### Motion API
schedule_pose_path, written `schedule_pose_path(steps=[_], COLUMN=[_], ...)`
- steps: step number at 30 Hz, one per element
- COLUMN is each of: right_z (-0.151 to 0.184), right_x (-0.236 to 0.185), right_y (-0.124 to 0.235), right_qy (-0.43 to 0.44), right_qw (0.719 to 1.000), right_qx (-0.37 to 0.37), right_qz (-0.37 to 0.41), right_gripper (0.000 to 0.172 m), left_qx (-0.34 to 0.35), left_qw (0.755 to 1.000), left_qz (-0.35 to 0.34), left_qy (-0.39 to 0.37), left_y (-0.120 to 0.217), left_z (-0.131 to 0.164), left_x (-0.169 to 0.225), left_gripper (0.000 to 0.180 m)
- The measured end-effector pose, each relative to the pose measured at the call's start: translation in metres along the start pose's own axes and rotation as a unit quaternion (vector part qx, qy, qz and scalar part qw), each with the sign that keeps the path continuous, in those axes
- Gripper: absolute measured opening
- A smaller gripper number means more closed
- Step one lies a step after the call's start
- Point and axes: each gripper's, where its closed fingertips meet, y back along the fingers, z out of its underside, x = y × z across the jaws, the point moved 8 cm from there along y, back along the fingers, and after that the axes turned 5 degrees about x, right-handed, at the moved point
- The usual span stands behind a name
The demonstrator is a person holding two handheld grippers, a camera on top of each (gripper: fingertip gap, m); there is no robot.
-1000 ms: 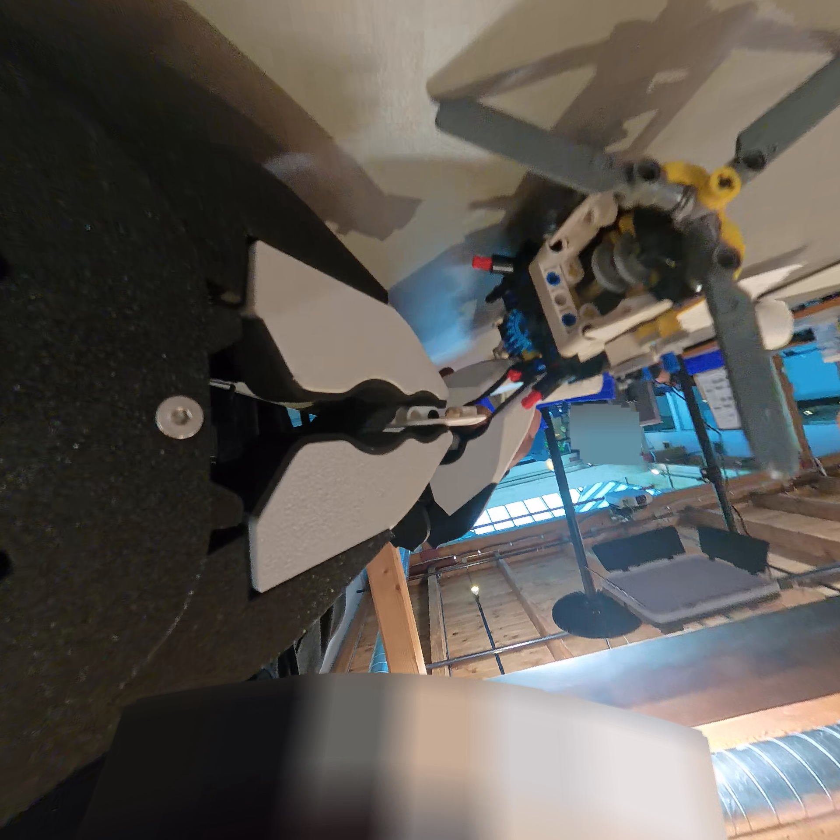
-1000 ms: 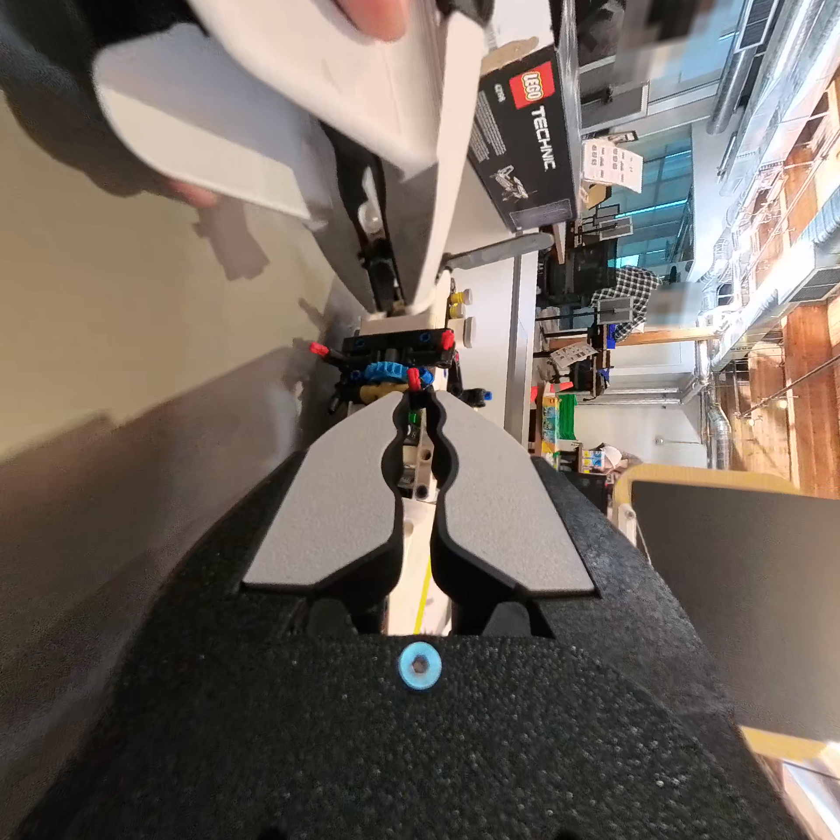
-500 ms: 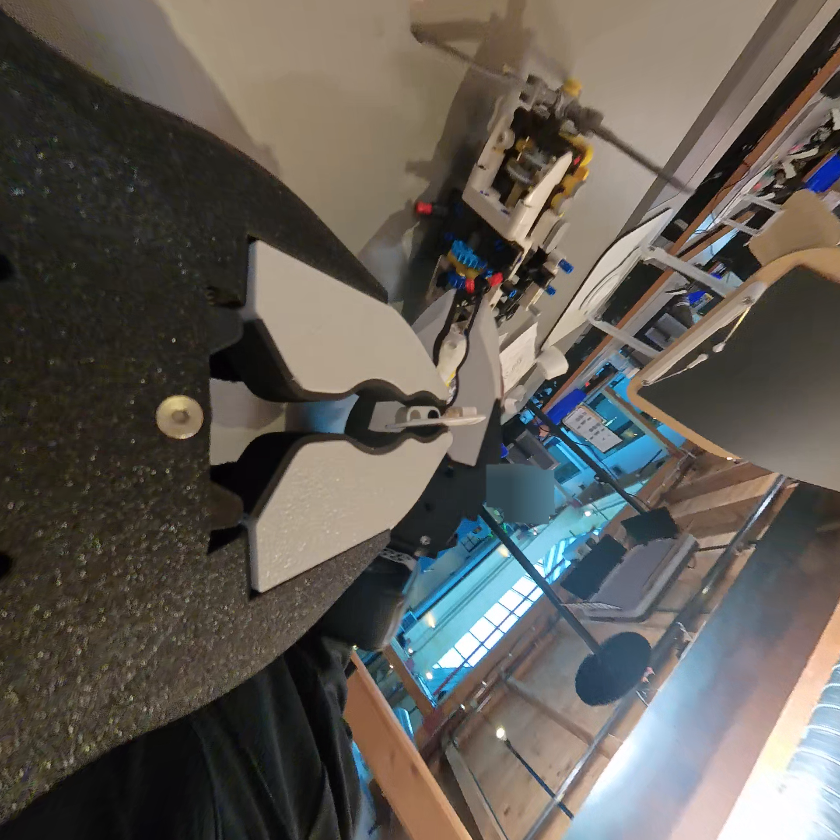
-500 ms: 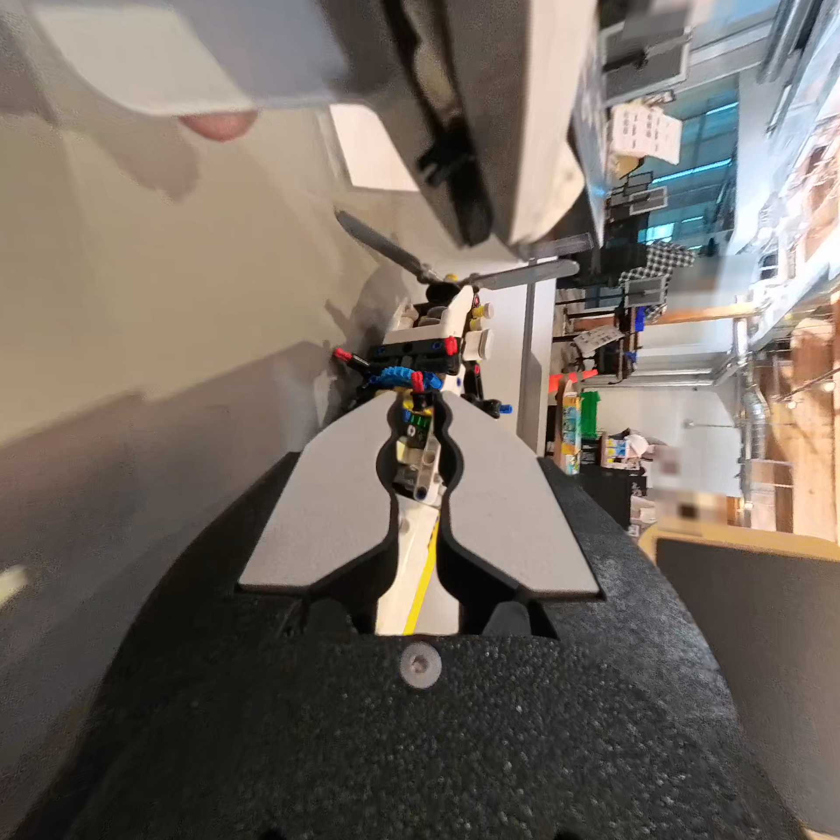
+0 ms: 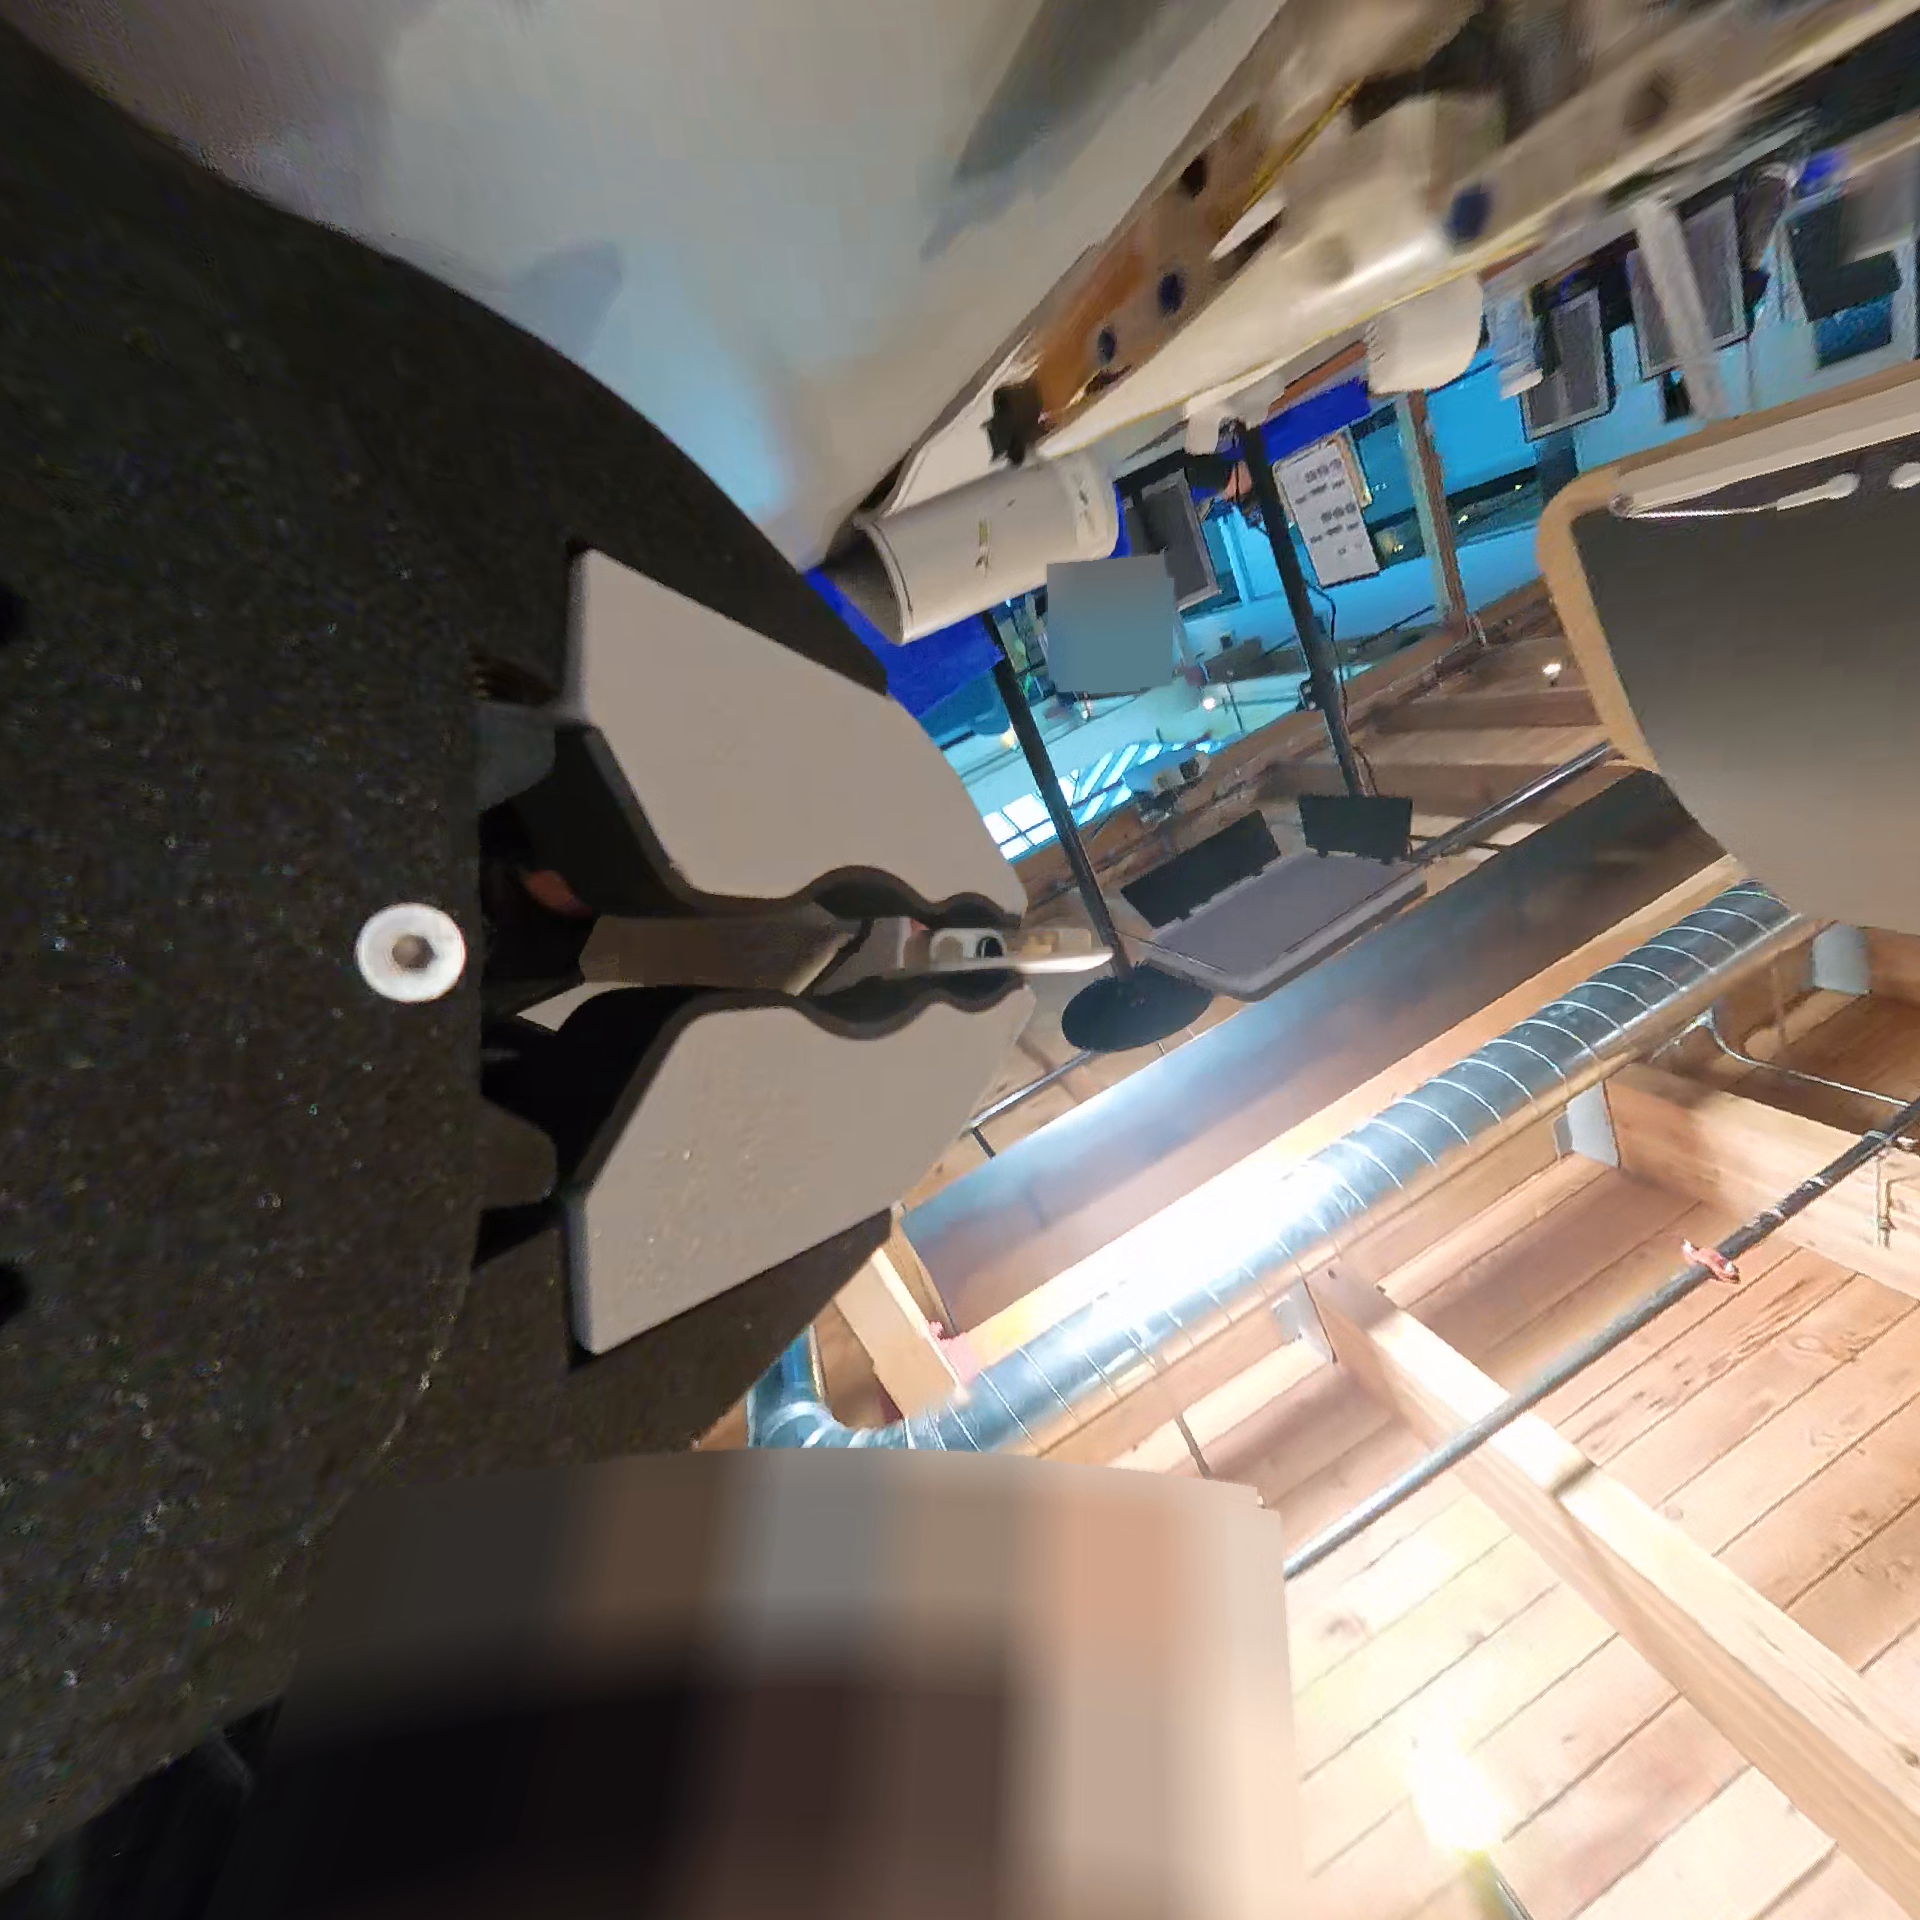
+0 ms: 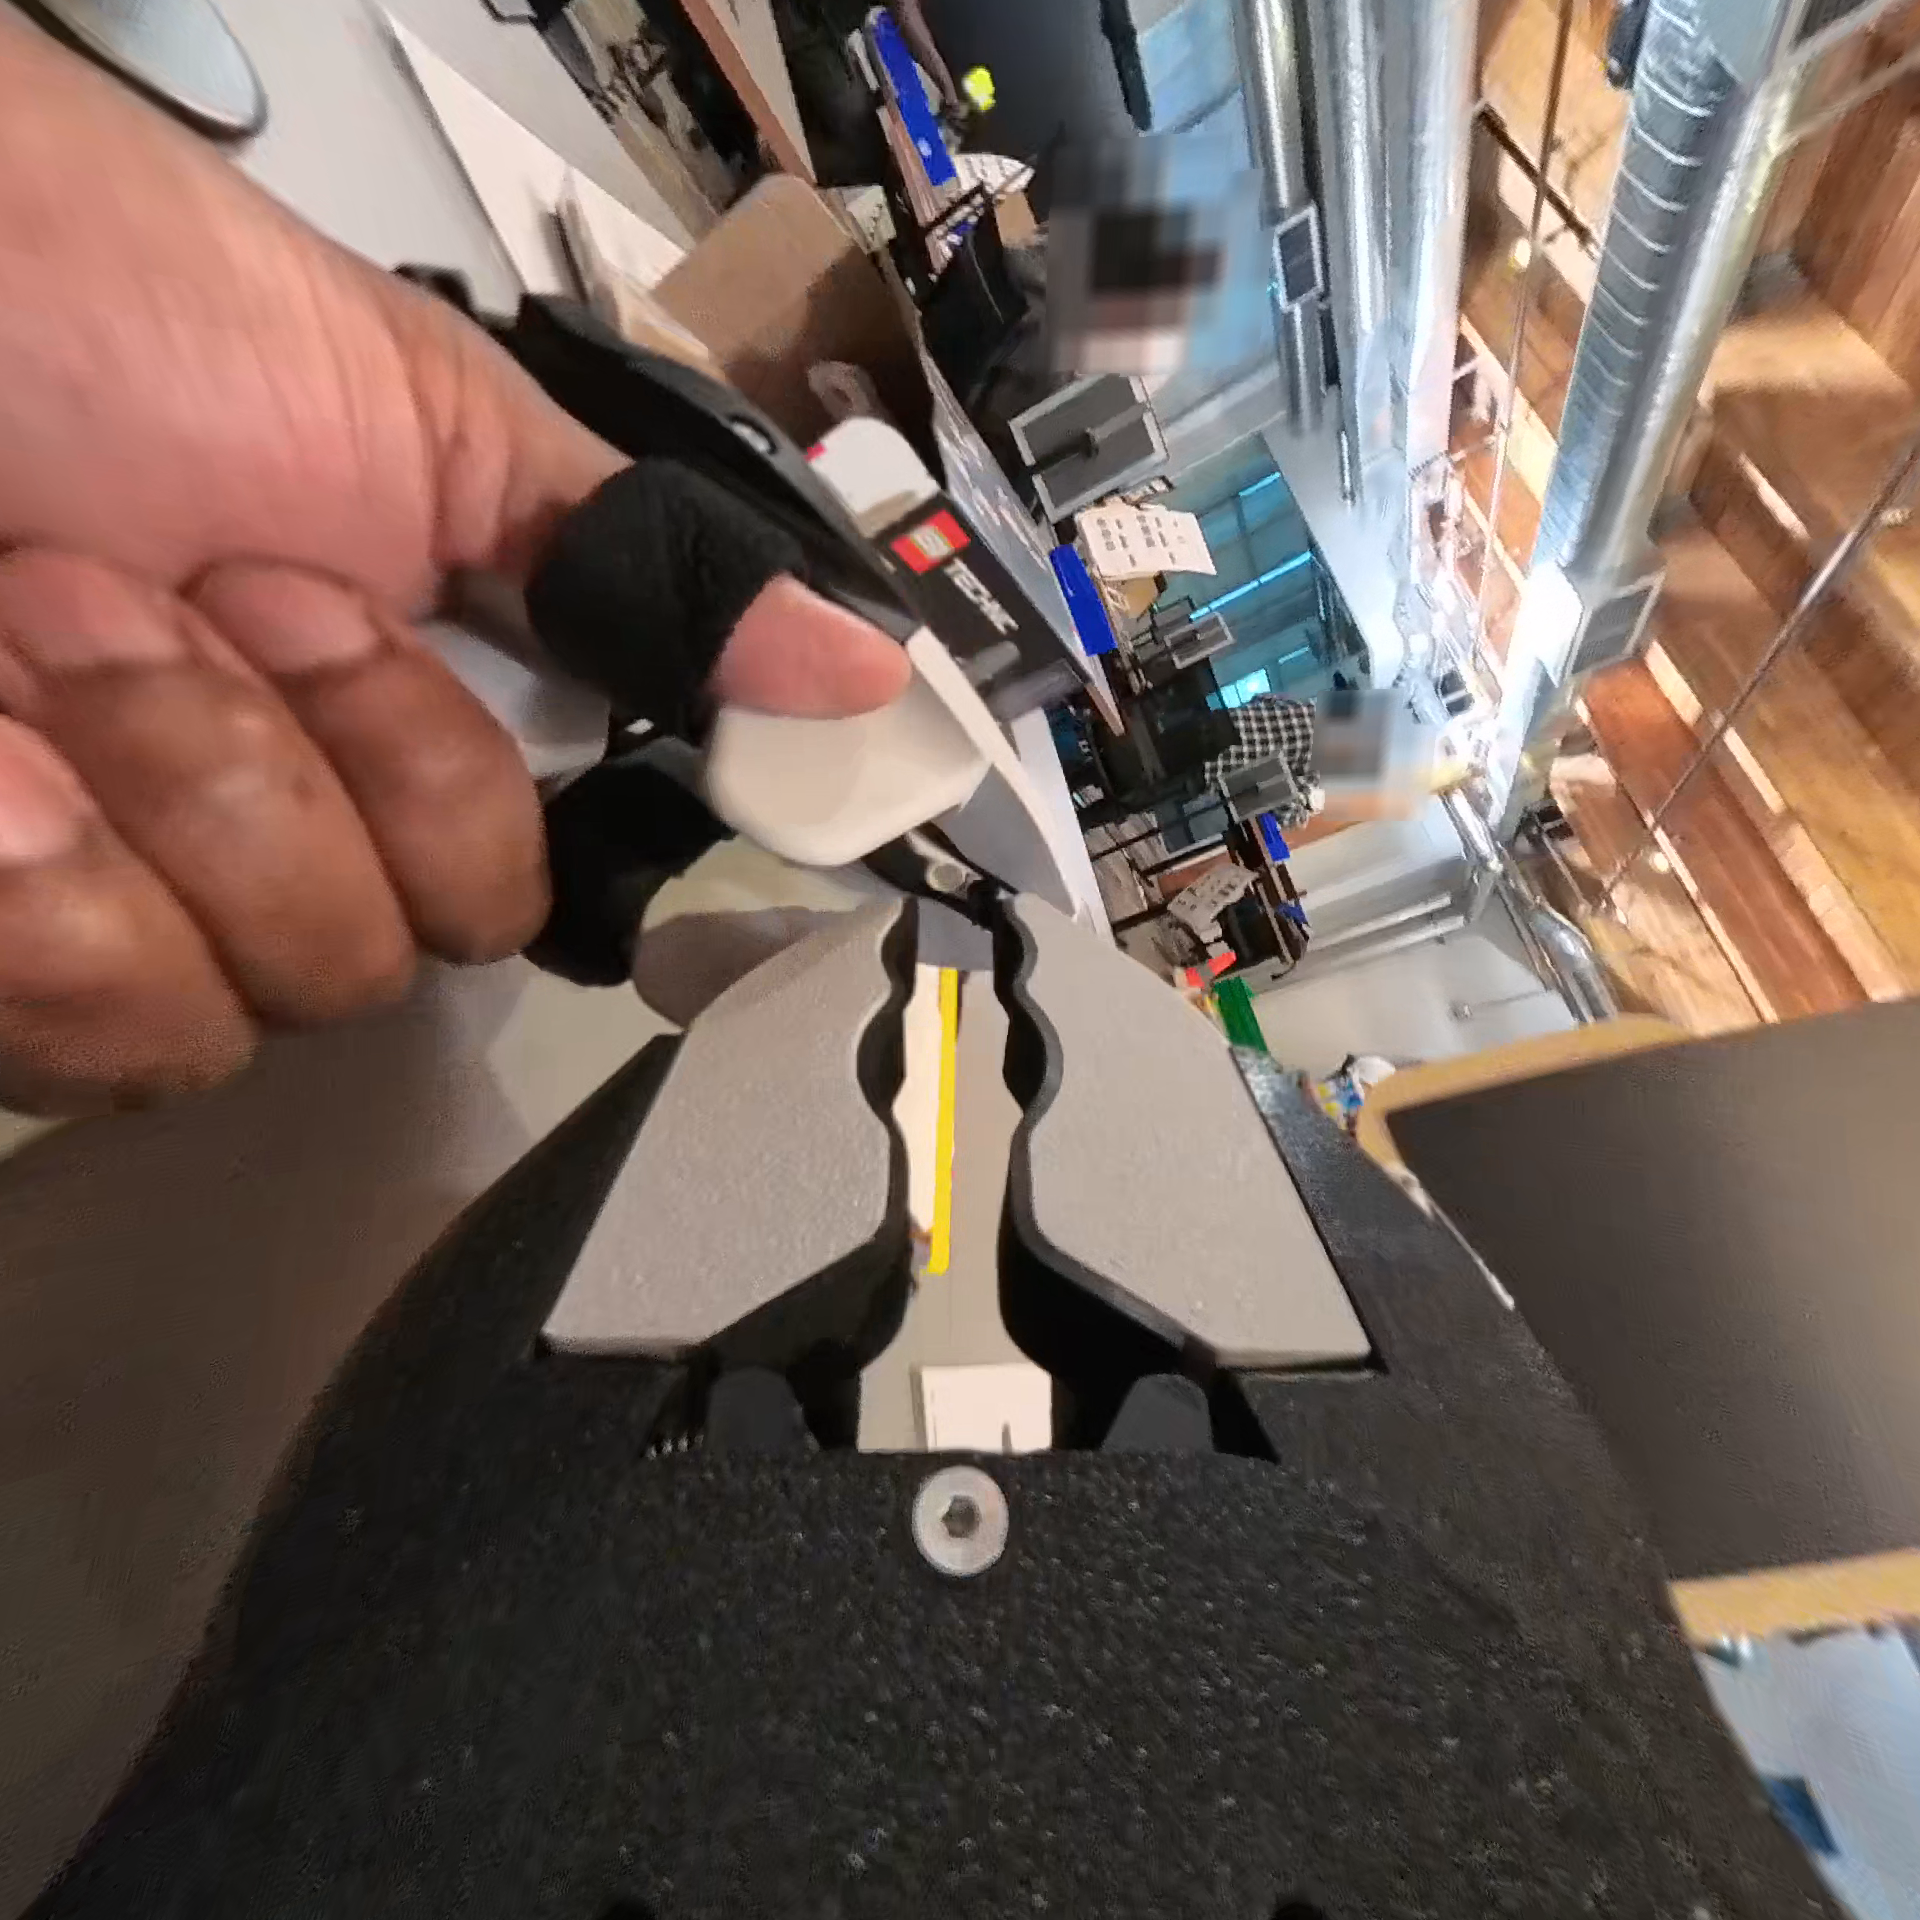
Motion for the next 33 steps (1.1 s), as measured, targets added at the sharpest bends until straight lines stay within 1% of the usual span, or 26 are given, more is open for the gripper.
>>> schedule_pose_path(steps=[2,6,13,15,19,21,22,26,29,33], right_z=[0.006,0.015,0.027,0.031,0.039,0.043,0.045,0.05,0.052,0.052], right_x=[0.002,0.005,0.01,0.012,0.016,0.02,0.021,0.019,0.02,0.021], right_y=[0.012,0.033,0.052,0.055,0.064,0.069,0.071,0.074,0.075,0.076], right_qy=[-0.018,-0.043,-0.072,-0.077,-0.098,-0.107,-0.112,-0.11,-0.113,-0.118], right_qw=[1.0,0.998,0.996,0.996,0.994,0.992,0.991,0.991,0.99,0.99], right_qx=[-0.007,-0.017,-0.025,-0.033,-0.042,-0.044,-0.046,-0.057,-0.058,-0.046], right_qz=[0.012,0.033,0.042,0.043,0.039,0.049,0.049,0.057,0.06,0.059], right_gripper=[0.013,0.012,0.011,0.005,0.004,0.005,0.004,0.004,0.004,0.004], left_qx=[0.004,-0.011,-0.029,-0.034,-0.068,-0.061,-0.06,-0.077,-0.086,-0.095], left_qw=[1.0,0.999,0.999,0.999,0.997,0.997,0.998,0.996,0.995,0.995], left_qz=[0.007,0.009,0.004,-0.003,-0.013,-0.014,-0.014,-0.028,-0.026,-0.025], left_qy=[0.017,0.031,0.031,0.036,0.034,0.034,0.035,0.037,0.03,0.034], left_y=[-0.008,-0.02,-0.035,-0.038,-0.043,-0.043,-0.043,-0.048,-0.05,-0.053], left_z=[0.011,0.031,0.052,0.055,0.058,0.054,0.052,0.055,0.056,0.058], left_x=[-0.004,-0.01,-0.015,-0.019,-0.023,-0.024,-0.024,-0.027,-0.026,-0.028], left_gripper=[0.009,0.009,0.009,0.009,0.009,0.009,0.004,0.003,0.013,0.017])
